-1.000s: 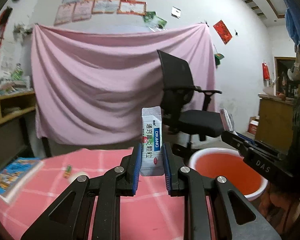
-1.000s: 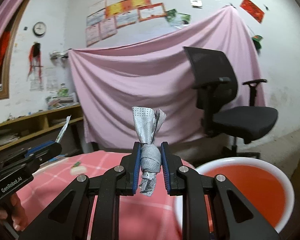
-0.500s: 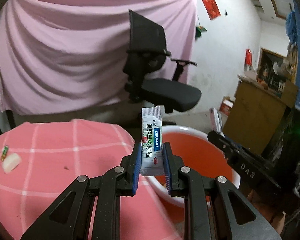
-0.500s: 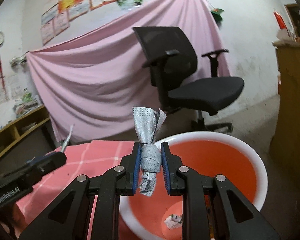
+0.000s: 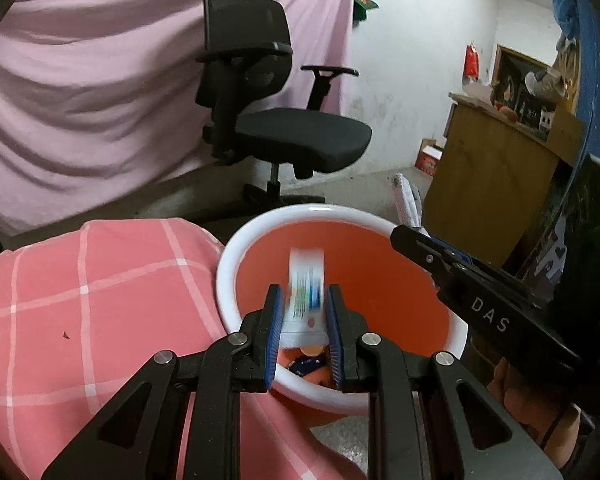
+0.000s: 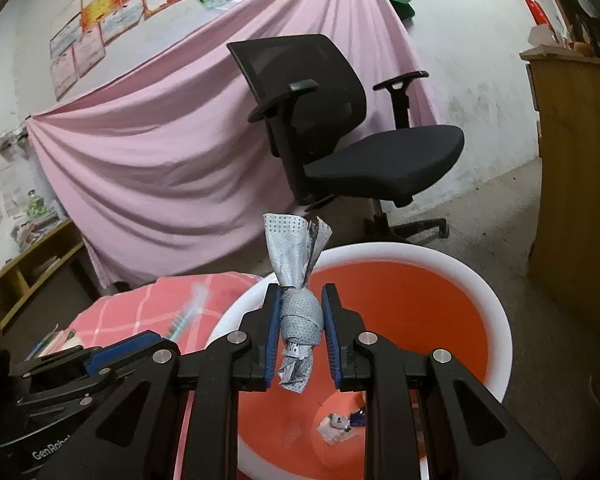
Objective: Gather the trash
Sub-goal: 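Carry the sachet and foil wrapper over the bucket and open both grippers, then move both grippers back over the table toward the green battery and eraser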
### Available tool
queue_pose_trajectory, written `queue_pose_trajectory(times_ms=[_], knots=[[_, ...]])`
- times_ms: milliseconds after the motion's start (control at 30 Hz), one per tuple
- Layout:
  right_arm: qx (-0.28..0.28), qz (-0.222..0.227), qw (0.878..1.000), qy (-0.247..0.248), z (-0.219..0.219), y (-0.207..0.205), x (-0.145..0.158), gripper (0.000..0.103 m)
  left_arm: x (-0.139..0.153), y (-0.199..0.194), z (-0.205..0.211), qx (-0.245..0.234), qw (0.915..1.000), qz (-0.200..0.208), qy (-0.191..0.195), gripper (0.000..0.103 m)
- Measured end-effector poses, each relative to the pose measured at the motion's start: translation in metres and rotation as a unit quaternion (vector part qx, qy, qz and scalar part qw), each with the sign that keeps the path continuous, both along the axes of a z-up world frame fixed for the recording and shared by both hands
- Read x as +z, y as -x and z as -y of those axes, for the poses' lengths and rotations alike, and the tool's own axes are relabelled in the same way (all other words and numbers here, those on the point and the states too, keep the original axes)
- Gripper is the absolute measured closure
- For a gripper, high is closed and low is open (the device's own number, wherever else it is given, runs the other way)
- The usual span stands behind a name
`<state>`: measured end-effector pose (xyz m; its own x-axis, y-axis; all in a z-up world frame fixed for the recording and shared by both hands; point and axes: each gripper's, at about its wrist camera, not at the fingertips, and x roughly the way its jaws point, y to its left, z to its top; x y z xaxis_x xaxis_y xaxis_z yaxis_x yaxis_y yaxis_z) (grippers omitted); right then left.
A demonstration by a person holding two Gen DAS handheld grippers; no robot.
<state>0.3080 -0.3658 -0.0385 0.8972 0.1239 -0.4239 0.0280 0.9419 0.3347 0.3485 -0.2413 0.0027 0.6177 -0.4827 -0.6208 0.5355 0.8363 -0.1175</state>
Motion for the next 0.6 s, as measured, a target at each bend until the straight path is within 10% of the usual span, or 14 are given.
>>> queue_pose_trajectory(times_ms=[600], knots=[[-0.002,-0.028,0.999,-0.019,0.017,-0.002,-0.007,0.059,0.012,0.008,-0.016,0.050,0.9981,0.011,-0.036,0.058]])
